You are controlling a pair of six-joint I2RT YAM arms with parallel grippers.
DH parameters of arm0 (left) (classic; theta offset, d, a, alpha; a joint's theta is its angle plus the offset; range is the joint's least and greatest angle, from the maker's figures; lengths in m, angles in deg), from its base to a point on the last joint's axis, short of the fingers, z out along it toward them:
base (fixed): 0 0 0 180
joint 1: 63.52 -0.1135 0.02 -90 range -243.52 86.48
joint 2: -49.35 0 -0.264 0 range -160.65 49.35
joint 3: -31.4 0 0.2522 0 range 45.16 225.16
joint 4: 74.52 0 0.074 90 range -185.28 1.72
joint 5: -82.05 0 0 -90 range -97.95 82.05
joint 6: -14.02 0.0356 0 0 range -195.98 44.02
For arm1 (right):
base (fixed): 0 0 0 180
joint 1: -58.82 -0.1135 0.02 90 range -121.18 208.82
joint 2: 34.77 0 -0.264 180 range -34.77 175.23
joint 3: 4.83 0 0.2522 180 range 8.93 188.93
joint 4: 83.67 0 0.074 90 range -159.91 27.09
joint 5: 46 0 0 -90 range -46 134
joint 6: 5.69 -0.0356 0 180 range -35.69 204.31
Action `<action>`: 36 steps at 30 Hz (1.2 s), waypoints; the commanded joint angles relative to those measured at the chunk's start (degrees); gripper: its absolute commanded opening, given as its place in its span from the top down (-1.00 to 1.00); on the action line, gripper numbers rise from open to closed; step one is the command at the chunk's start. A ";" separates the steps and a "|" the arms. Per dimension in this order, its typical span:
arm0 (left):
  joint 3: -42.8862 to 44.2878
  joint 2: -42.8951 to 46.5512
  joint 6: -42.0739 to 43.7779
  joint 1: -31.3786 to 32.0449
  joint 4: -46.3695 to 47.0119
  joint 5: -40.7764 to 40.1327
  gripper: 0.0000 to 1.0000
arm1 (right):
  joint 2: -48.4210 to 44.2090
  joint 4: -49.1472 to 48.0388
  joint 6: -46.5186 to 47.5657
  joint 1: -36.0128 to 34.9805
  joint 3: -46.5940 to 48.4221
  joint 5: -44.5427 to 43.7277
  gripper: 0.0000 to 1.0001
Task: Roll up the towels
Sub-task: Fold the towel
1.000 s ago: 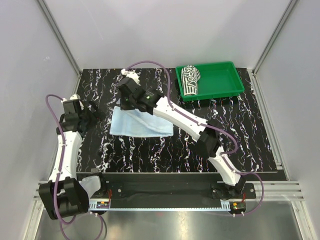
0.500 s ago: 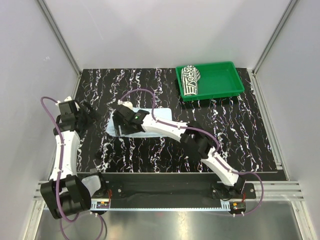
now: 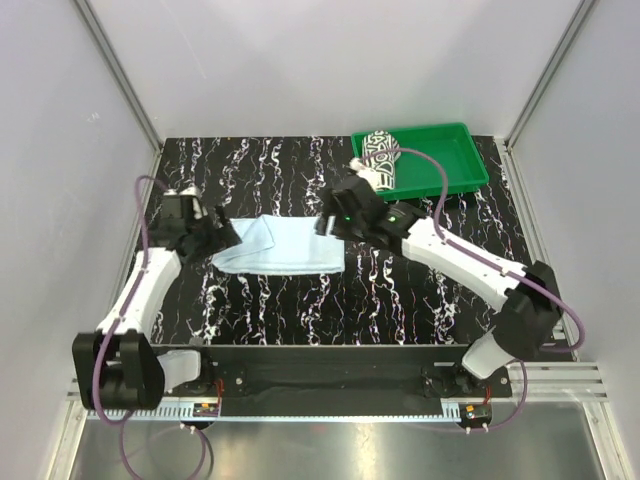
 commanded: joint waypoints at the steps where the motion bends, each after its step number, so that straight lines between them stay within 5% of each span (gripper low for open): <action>1: 4.02 -4.08 3.00 6.17 -1.42 -2.64 -0.93 | -2.64 -1.77 -4.60 2.86 -11.63 2.12 -0.58; 5: 7.54 -11.20 4.23 13.03 -5.38 -8.09 -0.94 | -0.65 -4.07 -3.20 4.10 -15.17 5.56 -0.43; 16: 16.94 -22.19 6.69 25.95 -11.19 -24.51 -0.98 | 7.52 -13.64 -5.13 9.20 -18.16 11.88 -0.41; 24: 24.15 -36.77 3.98 30.09 -17.95 -41.81 -0.98 | 9.73 -16.72 -6.01 9.37 -19.39 13.73 -0.11; 36: 29.51 -43.38 4.32 30.71 -18.14 -48.17 -0.83 | 10.44 -19.89 -6.36 9.46 -22.90 16.28 0.83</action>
